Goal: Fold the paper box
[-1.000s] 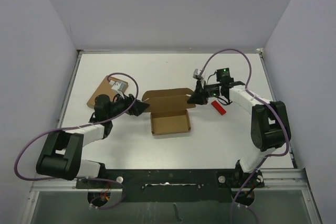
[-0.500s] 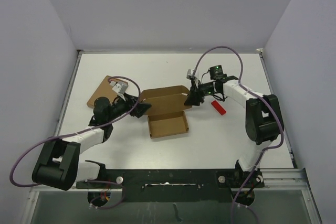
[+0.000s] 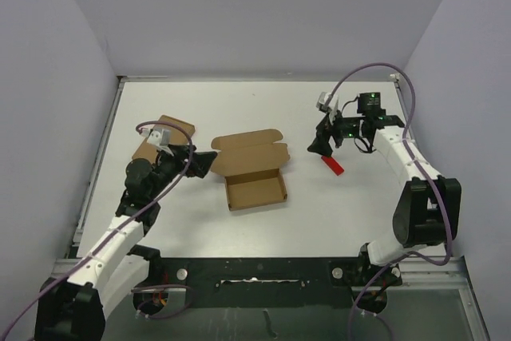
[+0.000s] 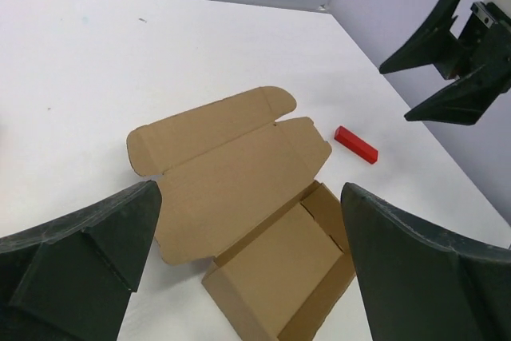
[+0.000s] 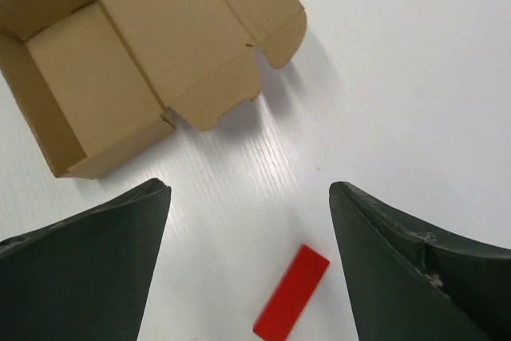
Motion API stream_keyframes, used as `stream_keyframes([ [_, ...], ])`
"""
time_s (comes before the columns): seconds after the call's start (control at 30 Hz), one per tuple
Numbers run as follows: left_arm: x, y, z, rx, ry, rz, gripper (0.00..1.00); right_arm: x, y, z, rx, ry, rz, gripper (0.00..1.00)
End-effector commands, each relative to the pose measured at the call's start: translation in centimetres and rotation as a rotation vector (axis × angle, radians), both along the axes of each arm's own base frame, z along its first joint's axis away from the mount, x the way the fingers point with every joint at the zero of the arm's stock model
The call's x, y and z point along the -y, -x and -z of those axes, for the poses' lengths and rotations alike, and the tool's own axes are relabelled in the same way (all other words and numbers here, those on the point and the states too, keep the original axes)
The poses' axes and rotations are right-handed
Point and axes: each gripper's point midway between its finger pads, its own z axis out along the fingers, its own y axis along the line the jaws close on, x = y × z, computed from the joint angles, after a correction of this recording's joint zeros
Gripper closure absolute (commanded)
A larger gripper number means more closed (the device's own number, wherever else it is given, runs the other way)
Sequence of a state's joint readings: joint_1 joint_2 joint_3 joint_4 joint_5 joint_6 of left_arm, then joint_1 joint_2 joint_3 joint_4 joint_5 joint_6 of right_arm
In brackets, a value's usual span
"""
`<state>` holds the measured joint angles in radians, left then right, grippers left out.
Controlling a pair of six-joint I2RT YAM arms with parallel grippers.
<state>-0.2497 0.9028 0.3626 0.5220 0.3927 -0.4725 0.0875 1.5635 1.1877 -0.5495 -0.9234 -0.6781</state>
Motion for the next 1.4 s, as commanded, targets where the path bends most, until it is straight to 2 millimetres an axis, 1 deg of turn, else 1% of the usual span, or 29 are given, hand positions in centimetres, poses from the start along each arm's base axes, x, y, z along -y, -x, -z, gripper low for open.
stream_keyframes([
  [0.0, -2.2, 0.5, -0.5, -0.091, 0.065, -0.142, 0.02, 4.0, 0.1, 1.9, -0.051, 0.169, 0.14, 0.16],
  [0.07, -2.5, 1.1, -0.6, -0.11, 0.085, -0.153, 0.02, 5.4, 0.4, 3.8, -0.126, 0.25, 0.194, 0.15],
  [0.13, -2.3, 1.6, -0.4, -0.13, 0.101, -0.141, 0.02, 7.1, 0.6, 6.0, -0.19, 0.355, 0.261, 0.14],
  [0.2, -2.0, 1.9, -0.1, -0.151, 0.116, -0.128, 0.02, 8.6, 0.6, 7.7, -0.235, 0.439, 0.307, 0.14],
  [0.33, -1.9, 2.1, 0.4, -0.179, 0.132, -0.122, 0.02, 11.0, 0.0, 9.7, -0.279, 0.561, 0.394, 0.14],
  [0.43, -1.9, 2.1, 0.5, -0.183, 0.132, -0.122, 0.02, 11.5, -0.1, 10.7, -0.302, 0.585, 0.422, 0.15],
  [0.5, -1.9, 2.1, 0.7, -0.186, 0.131, -0.124, 0.02, 11.3, 0.1, 11.3, -0.329, 0.586, 0.417, 0.2],
  [0.6, -2.0, 2.2, 1.0, -0.188, 0.13, -0.124, 0.02, 11.2, 0.3, 12.2, -0.367, 0.602, 0.409, 0.23],
  [0.87, -1.9, 2.1, 1.1, -0.187, 0.135, -0.124, 0.02, 10.7, 1.0, 13.2, -0.42, 0.609, 0.382, 0.37],
  [0.93, -1.4, 2.0, 0.8, -0.171, 0.147, -0.089, 0.02, 10.6, 1.1, 13.5, -0.428, 0.62, 0.377, 0.41],
  [1.03, -0.2, 1.4, 0.1, -0.156, 0.16, -0.028, 0.07, 10.6, 1.0, 13.8, -0.428, 0.638, 0.376, 0.51],
  [1.13, 1.3, 0.2, -0.3, -0.181, 0.163, 0.036, 0.17, 10.7, 0.8, 13.7, -0.423, 0.64, 0.379, 0.66],
  [1.2, 2.6, -1.0, -0.7, -0.197, 0.155, 0.084, 0.24, 10.7, 0.6, 13.4, -0.414, 0.635, 0.385, 0.76],
  [1.23, 3.2, -1.5, -0.4, -0.216, 0.144, 0.101, 0.29, 10.7, 0.5, 13.1, -0.406, 0.629, 0.387, 0.82],
  [1.27, 3.9, -2.1, 0.4, -0.245, 0.124, 0.115, 0.34, 10.6, 0.4, 12.9, -0.404, 0.62, 0.388, 0.85],
  [1.33, 5.2, -2.8, 1.1, -0.269, 0.087, 0.146, 0.4, 10.5, 0.3, 12.2, -0.391, 0.596, 0.39, 0.89],
  [1.37, 5.7, -3.1, 1.4, -0.275, 0.074, 0.156, 0.43, 10.4, 0.2, 12.0, -0.386, 0.584, 0.391, 0.9],
])
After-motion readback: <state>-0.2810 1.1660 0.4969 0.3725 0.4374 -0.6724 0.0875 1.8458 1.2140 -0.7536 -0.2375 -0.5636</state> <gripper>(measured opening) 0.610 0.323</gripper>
